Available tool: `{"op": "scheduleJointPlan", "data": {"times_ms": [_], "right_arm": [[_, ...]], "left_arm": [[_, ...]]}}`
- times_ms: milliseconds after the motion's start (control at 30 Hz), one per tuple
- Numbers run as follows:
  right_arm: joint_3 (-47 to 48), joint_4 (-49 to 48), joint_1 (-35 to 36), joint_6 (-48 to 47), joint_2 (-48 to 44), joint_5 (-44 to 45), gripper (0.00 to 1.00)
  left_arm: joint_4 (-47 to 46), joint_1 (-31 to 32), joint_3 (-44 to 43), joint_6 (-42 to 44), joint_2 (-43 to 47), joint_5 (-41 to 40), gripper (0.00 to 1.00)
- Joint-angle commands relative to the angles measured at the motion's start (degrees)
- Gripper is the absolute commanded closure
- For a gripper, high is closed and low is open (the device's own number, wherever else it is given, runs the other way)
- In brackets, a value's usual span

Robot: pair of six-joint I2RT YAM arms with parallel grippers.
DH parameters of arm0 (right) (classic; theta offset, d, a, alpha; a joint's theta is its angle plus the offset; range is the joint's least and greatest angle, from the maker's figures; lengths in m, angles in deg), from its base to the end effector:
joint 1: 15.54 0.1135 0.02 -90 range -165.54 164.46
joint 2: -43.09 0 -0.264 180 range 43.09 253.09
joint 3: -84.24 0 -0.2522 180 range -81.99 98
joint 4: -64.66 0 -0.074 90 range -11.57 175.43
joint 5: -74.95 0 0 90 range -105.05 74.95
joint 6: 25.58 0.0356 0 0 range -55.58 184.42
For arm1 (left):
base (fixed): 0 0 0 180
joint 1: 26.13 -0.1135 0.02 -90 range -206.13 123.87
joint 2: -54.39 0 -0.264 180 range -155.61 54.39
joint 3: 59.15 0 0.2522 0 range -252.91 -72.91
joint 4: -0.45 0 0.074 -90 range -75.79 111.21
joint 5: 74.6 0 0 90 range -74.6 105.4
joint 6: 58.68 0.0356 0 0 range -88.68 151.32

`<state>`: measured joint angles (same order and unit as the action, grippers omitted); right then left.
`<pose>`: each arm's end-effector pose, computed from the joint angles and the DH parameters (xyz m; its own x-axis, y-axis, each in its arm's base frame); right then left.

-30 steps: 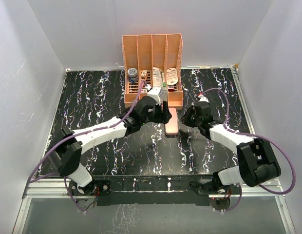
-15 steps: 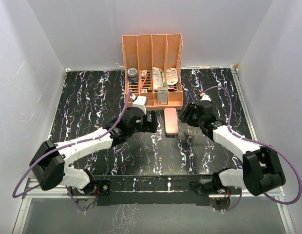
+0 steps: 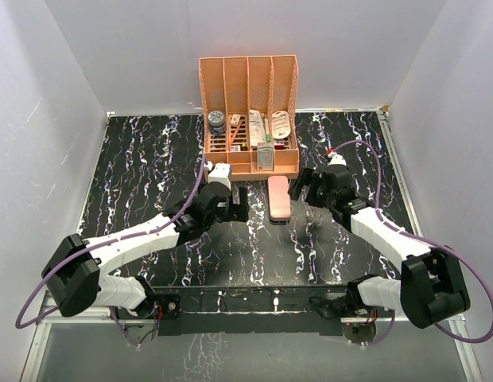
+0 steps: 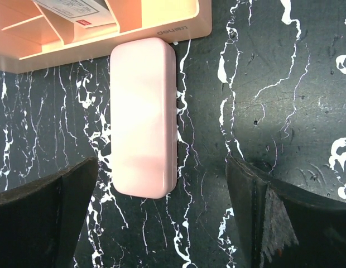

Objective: Organize the sunglasses
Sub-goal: Reset both arms

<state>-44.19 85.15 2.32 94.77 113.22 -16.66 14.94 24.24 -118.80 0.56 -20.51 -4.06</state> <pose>0.2419 0.0790 0.2125 -0.6829 0.3106 -0.6612 0.0205 0.9129 0.4077 0.1928 -0.2142 0.2487 -0.5489 -0.0932 -0.8307 0.3037 0.9036 -0.3021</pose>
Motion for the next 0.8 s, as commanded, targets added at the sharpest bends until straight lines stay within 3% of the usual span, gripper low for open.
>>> {"op": "scheduleJointPlan", "data": {"times_ms": [0,233,767], "right_arm": [[1.4,-0.7,-0.2,-1.0,-2.8,0.6,0.02],[1.4,0.3,-0.2,-1.1,-3.7,1.2,0.02],[1.3,0.7,-0.2,-1.3,-3.7,2.5,0.02]], "left_arm": [[0.7,0.0,0.3,-0.1,3.9,-2.8,0.01],[4.5,0.0,-2.1,-0.6,1.8,-4.1,0.01],[-0.6,0.0,0.4,0.9,3.9,-1.4,0.01]]}}
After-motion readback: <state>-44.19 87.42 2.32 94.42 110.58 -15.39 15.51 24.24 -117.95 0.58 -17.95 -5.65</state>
